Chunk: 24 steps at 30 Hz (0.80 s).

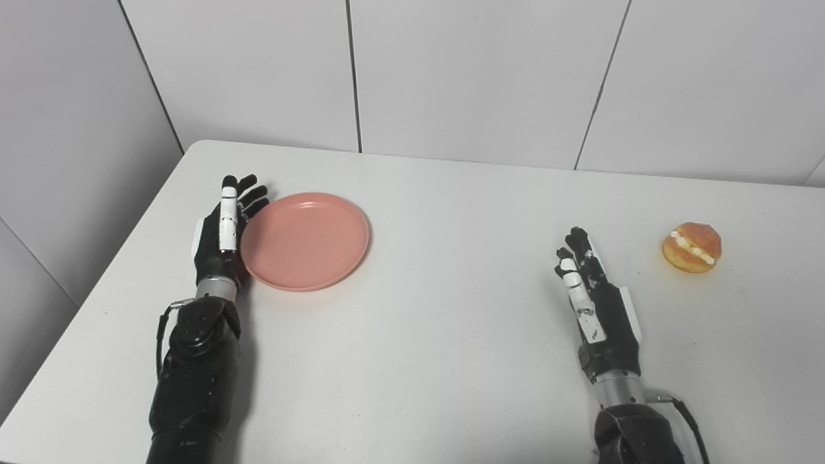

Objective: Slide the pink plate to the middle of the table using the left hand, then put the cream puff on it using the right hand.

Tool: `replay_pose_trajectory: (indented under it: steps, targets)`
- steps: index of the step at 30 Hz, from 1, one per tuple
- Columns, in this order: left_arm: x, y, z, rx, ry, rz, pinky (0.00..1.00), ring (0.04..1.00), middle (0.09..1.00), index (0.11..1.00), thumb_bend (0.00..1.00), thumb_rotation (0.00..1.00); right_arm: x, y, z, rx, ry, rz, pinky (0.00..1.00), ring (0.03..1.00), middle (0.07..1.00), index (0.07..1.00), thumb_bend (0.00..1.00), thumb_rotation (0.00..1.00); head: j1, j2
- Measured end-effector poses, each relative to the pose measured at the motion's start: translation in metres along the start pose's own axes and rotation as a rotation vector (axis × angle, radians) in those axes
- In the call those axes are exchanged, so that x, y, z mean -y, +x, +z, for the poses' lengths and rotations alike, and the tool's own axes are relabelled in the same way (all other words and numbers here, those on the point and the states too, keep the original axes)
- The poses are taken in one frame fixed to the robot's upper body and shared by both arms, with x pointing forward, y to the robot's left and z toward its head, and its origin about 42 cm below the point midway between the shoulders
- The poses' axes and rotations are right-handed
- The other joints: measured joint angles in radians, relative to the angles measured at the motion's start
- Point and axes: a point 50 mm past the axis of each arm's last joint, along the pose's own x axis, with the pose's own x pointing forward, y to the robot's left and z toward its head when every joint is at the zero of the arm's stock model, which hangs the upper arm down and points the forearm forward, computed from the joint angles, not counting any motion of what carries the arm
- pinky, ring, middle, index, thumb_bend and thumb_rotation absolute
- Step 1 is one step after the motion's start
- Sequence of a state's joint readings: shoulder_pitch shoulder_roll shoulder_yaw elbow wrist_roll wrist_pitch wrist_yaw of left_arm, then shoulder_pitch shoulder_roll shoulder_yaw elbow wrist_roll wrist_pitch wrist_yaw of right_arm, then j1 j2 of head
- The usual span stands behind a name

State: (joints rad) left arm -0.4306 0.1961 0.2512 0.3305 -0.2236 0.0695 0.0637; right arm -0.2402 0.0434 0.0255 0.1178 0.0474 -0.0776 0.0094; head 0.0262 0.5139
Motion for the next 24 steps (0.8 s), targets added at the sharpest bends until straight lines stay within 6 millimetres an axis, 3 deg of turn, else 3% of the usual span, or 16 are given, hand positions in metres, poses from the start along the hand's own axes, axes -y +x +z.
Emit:
replay_pose_trajectory:
  steps: [6, 24]
  targets:
    - [0.033, -0.017, -0.001, -0.027, -0.122, -0.078, 0.82, 0.821, 0.81, 0.789, 0.57, 1.0, -0.007, -0.001, 0.0, 0.001, 0.026, -0.011, 0.92, 0.933, 0.949, 0.935, 0.52, 0.66, -0.017, 0.006]
    - [0.082, -0.05, -0.012, -0.04, -0.056, -0.219, 0.8, 0.823, 0.819, 0.79, 0.58, 1.0, -0.011, -0.001, -0.001, -0.002, 0.055, -0.055, 0.92, 0.929, 0.943, 0.91, 0.51, 0.63, -0.06, 0.029]
